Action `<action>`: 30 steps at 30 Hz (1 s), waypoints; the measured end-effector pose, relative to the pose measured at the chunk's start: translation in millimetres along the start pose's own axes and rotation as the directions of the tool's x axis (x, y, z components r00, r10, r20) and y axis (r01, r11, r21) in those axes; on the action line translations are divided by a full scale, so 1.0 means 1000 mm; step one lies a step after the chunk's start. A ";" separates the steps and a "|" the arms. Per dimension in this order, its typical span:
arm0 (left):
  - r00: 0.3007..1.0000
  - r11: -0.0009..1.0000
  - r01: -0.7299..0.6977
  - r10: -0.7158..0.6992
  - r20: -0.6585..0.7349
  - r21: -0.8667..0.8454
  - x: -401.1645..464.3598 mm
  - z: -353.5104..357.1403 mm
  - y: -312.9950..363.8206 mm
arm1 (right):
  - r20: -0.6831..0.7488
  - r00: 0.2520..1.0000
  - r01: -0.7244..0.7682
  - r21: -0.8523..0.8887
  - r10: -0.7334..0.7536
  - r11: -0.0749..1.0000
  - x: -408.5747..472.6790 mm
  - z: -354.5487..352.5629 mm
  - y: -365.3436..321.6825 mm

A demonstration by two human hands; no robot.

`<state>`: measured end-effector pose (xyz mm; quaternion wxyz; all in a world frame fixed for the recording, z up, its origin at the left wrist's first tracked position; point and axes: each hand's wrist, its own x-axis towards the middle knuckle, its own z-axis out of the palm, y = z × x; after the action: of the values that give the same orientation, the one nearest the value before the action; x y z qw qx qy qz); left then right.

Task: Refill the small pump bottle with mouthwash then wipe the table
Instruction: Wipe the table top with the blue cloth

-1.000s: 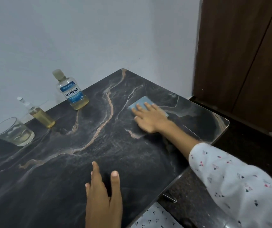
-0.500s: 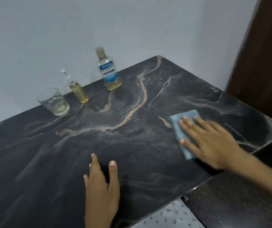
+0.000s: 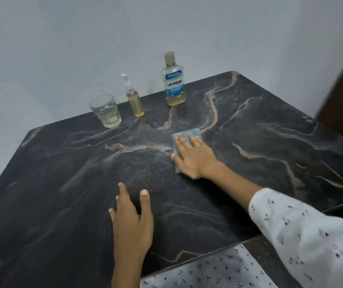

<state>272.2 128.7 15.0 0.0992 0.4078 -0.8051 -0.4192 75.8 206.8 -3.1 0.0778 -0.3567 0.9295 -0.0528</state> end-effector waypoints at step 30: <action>0.992 0.997 0.022 -0.031 -0.121 -0.080 0.012 -0.024 -0.031 | 0.007 0.999 0.033 -0.055 -0.033 0.998 -0.012 0.013 -0.066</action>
<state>294.2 95.8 4.6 0.1588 0.4392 -0.7749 -0.4260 130.0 165.6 -4.3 0.0699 -0.3742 0.9243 -0.0274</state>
